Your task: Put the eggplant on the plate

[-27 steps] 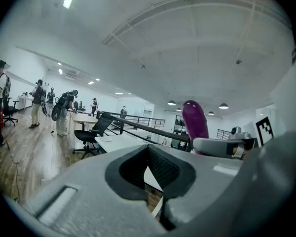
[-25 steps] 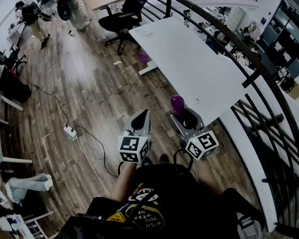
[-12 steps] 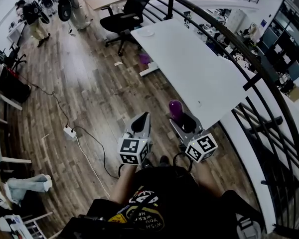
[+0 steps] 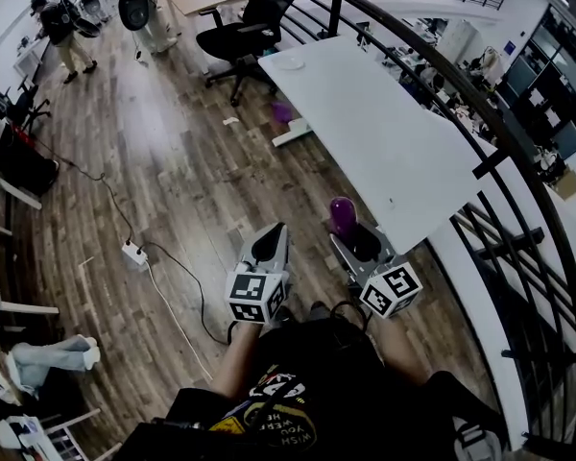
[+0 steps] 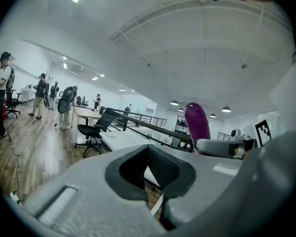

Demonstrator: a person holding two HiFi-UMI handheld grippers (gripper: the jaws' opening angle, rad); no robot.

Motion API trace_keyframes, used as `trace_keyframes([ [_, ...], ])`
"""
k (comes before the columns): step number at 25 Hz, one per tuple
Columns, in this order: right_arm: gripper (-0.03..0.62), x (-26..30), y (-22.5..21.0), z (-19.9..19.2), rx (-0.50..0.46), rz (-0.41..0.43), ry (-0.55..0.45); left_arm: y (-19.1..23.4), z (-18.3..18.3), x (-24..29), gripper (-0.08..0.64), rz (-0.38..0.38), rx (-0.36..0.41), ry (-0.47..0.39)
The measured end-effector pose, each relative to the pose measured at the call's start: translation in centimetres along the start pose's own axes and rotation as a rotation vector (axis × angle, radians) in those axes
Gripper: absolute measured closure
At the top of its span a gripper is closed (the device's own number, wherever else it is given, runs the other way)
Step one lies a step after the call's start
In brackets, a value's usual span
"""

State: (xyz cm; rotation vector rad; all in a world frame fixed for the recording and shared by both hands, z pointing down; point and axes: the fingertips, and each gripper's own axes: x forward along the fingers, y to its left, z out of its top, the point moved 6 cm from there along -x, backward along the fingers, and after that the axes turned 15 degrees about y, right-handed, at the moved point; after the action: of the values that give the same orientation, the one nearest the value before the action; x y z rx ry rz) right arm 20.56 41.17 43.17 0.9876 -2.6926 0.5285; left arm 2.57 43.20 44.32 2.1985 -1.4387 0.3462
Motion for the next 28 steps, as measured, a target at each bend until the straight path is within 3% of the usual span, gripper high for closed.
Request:
trace_keyframes([
  [6, 0.38, 0.7, -0.3, -0.9, 0.04, -0.035, 0.012, 1.8, 0.1, 0.1, 0.555, -0.068, -0.077, -0.051],
  [12, 0.38, 3.7, -2.4, -0.6, 0.067, -0.031, 0.032, 3.1, 0.6, 3.0, 0.555, -0.081, -0.032, 0.003],
  [21, 0.38, 9.2, -10.4, 4.3, 0.053, -0.004, 0.003, 5.4, 7.3, 11.5, 0.555, -0.071, 0.01, -0.001],
  [28, 0.38, 12.5, -15.4, 7.4, 0.043, 0.042, 0.001, 6.5, 11.2, 16.4, 0.555, -0.022, 0.01, -0.023],
])
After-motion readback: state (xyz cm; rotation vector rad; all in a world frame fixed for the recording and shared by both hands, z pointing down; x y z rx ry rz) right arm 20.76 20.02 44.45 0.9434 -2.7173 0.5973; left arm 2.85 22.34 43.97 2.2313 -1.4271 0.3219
